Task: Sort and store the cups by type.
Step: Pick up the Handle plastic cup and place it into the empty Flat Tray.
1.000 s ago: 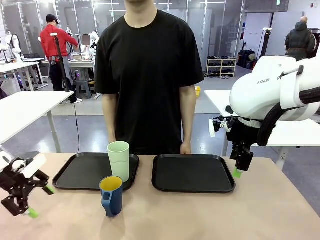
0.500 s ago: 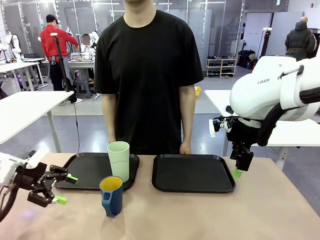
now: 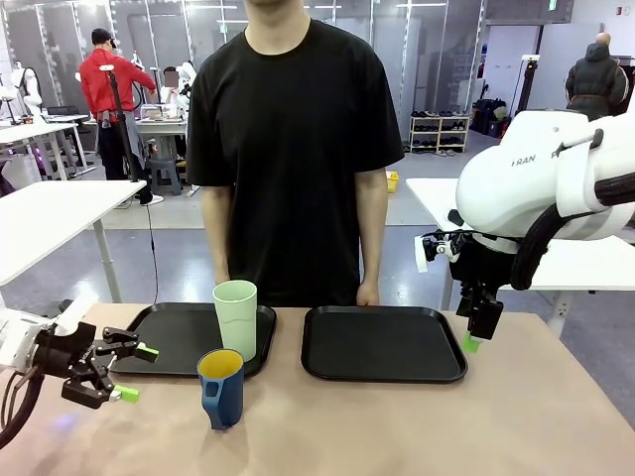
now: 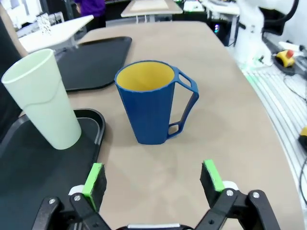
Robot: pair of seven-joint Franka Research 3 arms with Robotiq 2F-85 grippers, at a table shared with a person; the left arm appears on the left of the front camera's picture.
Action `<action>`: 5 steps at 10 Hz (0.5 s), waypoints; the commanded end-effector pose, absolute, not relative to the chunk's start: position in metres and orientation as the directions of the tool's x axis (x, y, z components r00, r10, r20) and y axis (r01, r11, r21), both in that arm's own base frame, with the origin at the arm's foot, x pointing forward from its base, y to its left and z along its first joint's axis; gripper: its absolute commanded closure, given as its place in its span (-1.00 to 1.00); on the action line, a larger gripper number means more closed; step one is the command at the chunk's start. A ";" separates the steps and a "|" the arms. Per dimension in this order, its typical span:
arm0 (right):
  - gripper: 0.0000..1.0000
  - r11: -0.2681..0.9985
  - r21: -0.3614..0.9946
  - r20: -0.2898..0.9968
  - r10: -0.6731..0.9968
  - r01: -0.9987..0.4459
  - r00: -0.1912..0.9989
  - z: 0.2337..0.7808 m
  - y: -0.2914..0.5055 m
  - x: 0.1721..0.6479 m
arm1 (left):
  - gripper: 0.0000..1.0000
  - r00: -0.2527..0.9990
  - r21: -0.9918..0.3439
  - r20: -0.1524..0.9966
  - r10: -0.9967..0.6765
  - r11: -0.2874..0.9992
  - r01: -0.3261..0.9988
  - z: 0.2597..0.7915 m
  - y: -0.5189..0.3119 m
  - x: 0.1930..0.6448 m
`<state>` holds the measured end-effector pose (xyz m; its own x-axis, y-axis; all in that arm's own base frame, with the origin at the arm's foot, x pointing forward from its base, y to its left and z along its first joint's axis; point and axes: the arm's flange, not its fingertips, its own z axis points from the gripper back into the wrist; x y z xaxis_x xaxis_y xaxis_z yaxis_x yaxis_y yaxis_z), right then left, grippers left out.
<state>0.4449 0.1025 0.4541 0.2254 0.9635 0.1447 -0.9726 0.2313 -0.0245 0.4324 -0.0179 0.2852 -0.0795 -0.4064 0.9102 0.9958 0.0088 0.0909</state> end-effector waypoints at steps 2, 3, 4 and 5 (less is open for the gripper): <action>-1.00 0.230 -0.034 0.142 0.964 -0.972 0.224 0.455 0.101 0.445 | -1.00 -0.146 0.168 0.934 -0.325 0.039 0.985 0.268 -0.045 0.436; -1.00 0.230 -0.034 0.142 0.964 -0.972 0.224 0.455 0.101 0.445 | -1.00 -0.169 0.201 0.934 -0.316 0.072 0.977 0.263 -0.048 0.434; -1.00 0.230 -0.034 0.142 0.964 -0.972 0.224 0.455 0.101 0.445 | -1.00 -0.185 0.224 0.928 -0.324 0.087 0.971 0.260 -0.053 0.432; -1.00 0.230 -0.034 0.142 0.964 -0.972 0.224 0.455 0.101 0.445 | -1.00 -0.195 0.234 0.925 -0.326 0.085 0.968 0.255 -0.061 0.429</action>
